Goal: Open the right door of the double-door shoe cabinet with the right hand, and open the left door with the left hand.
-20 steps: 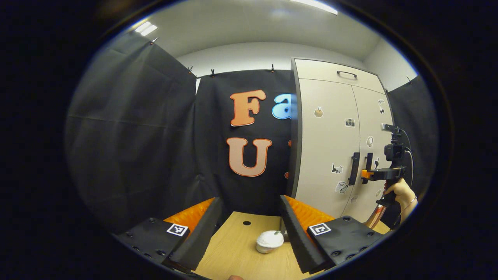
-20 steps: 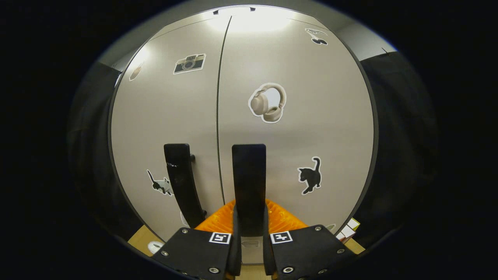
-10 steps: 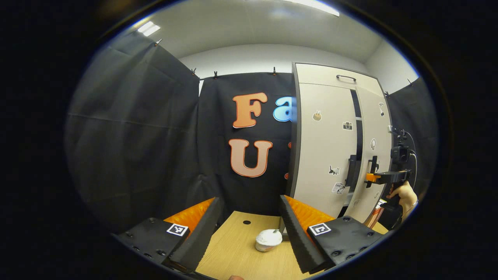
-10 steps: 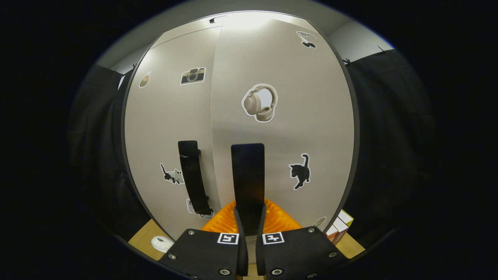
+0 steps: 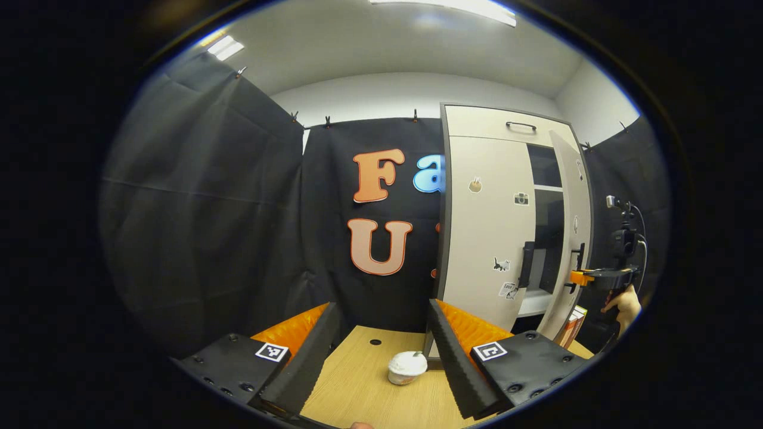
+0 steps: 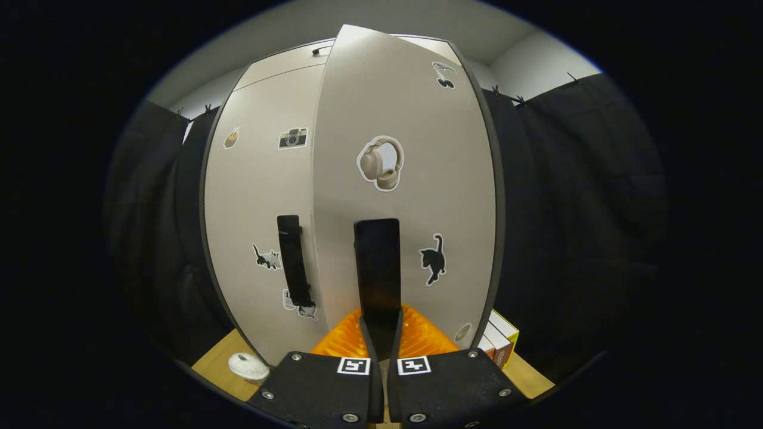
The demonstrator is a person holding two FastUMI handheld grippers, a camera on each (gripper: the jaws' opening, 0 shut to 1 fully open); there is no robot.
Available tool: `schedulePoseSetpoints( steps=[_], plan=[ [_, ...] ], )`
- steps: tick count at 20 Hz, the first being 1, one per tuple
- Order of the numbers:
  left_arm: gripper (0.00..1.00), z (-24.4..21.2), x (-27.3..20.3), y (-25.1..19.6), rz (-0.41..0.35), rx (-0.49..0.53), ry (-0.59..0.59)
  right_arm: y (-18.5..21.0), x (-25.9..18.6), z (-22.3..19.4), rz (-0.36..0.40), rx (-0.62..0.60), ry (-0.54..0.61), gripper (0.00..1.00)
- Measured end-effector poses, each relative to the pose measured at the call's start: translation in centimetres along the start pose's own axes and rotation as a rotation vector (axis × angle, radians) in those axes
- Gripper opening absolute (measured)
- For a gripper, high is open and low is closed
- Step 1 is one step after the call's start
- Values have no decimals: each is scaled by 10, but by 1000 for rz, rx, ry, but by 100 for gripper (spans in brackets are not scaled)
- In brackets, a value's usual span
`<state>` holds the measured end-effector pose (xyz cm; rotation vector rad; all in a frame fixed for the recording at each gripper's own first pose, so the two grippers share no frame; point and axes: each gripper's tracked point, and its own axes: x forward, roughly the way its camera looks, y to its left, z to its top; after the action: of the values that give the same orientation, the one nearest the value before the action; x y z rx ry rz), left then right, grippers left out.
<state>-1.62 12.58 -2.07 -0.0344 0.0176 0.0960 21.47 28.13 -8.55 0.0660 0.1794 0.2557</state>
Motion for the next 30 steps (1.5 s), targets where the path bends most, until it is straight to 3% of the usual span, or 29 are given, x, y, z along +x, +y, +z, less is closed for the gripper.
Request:
schedulePoseSetpoints(
  steps=[4, 14, 30],
  plan=[
    [96, 3, -5, -14, -17, -5, -3, -7, -10, 0, 15, 16, -5, 2],
    [96, 6, -11, -71, -79, -10, -3, -51, -33, 2, -85, -46, -16, 0],
    [95, -1, 1, -164, -134, 2, 24, -103, -41, 3, -130, -43, -7, 0]
  ],
)
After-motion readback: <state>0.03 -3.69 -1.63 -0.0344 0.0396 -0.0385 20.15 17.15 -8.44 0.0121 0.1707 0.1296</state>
